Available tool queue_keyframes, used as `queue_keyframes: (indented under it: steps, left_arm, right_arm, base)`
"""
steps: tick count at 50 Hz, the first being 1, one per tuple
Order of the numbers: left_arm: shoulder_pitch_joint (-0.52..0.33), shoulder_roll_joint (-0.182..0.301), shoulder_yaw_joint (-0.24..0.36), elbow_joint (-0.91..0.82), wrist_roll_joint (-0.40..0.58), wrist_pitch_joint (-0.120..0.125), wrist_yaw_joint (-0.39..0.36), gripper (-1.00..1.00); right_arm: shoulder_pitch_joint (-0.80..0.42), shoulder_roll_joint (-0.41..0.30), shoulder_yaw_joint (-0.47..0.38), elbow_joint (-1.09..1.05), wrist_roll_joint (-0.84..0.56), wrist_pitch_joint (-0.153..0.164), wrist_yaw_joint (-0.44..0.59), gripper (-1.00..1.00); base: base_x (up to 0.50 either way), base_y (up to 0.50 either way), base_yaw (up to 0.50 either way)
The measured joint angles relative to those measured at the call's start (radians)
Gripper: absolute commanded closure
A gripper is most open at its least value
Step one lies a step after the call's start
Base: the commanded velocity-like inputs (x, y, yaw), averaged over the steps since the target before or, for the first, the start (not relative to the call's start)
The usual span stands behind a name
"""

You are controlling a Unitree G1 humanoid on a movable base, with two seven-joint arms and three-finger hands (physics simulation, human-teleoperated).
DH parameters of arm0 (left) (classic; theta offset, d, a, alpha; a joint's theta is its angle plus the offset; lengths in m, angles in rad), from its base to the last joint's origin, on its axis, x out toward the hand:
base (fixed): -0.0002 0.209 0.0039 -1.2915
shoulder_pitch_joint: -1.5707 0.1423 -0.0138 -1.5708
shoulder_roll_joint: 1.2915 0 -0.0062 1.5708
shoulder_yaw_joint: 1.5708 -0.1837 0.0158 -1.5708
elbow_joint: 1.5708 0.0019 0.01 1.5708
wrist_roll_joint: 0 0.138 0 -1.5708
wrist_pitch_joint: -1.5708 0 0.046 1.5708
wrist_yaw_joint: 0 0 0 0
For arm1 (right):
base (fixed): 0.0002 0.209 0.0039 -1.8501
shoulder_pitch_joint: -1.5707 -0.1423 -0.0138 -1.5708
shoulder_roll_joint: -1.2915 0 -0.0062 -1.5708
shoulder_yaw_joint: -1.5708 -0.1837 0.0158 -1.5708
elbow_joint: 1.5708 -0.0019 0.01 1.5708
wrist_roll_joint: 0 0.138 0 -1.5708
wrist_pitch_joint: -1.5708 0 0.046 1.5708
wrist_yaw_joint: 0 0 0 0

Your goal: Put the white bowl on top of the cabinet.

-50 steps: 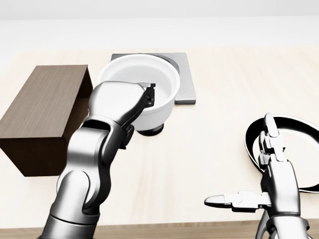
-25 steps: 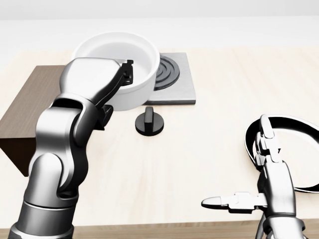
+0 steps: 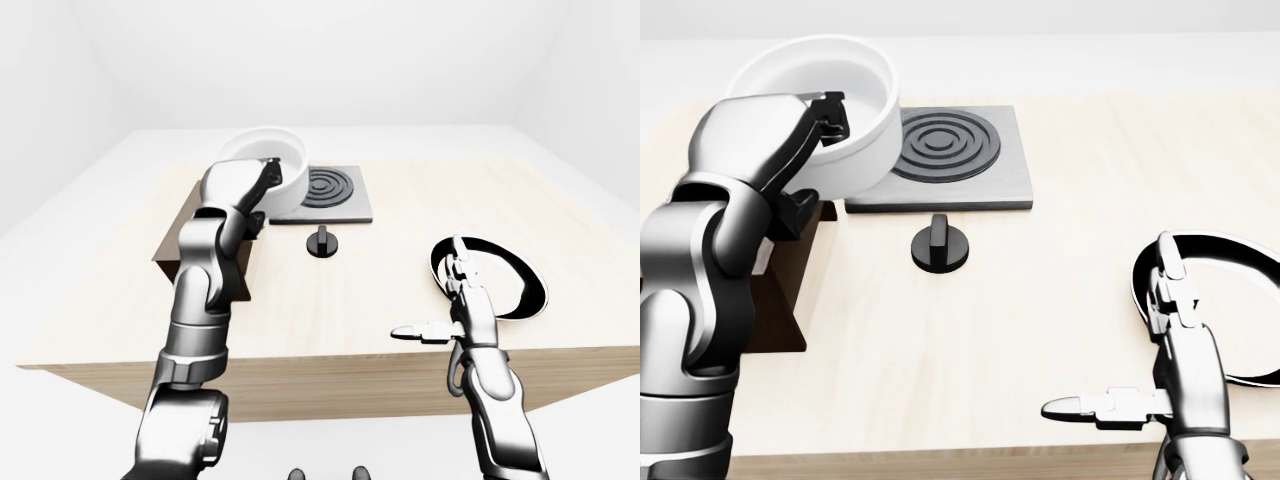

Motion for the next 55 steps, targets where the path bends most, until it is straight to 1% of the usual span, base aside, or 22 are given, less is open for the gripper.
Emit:
queue_keyframes:
  steps: [15,28,46,55]
  left_arm:
    - [0.013,0.093,0.045,0.04,-0.117,0.0,0.059,1.0]
    - [0.03,0.153,0.074,0.09,-0.189,0.0,0.12,1.0]
    - [0.032,0.217,0.095,0.173,-0.213,0.0,0.187,1.0]
    - [0.013,0.239,0.101,0.246,-0.219,0.0,0.249,1.0]
  right_arm:
    - [-0.003,-0.001,-0.004,-0.001,0.002,0.005,0.001,-1.0]
    - [0.0,-0.001,-0.004,-0.006,0.001,0.004,0.0,-1.0]
    - [0.003,0.001,-0.003,-0.008,-0.004,0.0,-0.004,-1.0]
    - [0.005,0.002,-0.001,-0.01,-0.006,-0.001,-0.005,-1.0]
  base:
    - [0.0,0.0,0.0]
    - [0.0,0.0,0.0]
    - [0.0,0.0,0.0]
    - [0.0,0.0,0.0]
